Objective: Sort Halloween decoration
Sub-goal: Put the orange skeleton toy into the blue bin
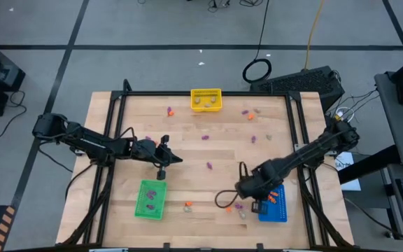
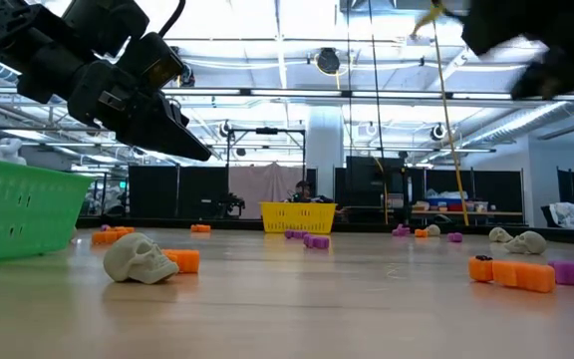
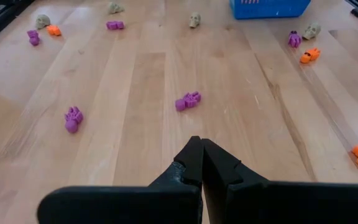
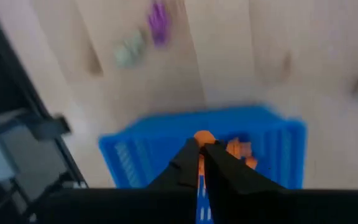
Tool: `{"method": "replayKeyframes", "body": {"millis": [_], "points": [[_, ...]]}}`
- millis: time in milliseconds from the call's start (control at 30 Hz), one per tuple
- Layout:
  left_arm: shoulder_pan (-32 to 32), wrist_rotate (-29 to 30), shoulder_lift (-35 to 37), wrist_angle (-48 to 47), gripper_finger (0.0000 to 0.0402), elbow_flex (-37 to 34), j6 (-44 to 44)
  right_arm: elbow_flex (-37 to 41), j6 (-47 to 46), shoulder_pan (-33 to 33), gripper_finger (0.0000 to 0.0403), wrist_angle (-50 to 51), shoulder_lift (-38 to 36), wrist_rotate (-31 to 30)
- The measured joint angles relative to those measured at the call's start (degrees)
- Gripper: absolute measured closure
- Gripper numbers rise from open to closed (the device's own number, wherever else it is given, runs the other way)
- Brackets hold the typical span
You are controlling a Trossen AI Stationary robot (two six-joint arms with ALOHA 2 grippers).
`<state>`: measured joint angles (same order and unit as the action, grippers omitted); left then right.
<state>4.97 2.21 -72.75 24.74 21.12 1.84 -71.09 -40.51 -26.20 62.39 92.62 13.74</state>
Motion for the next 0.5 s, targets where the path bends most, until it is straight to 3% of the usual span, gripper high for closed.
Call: {"method": "replayKeyframes", "body": {"millis": [300,500], "points": [[0.04,0.01,0.0,-0.01,0.04,0.0,-0.21,14.91,-0.94,-0.56,0.0402,-4.4,-0.13,4.52],[0.04,0.01,0.0,0.03,0.04,0.0,-0.21,18.2,-2.96,-0.6,0.0391,-6.29,-0.19,4.59]]}}
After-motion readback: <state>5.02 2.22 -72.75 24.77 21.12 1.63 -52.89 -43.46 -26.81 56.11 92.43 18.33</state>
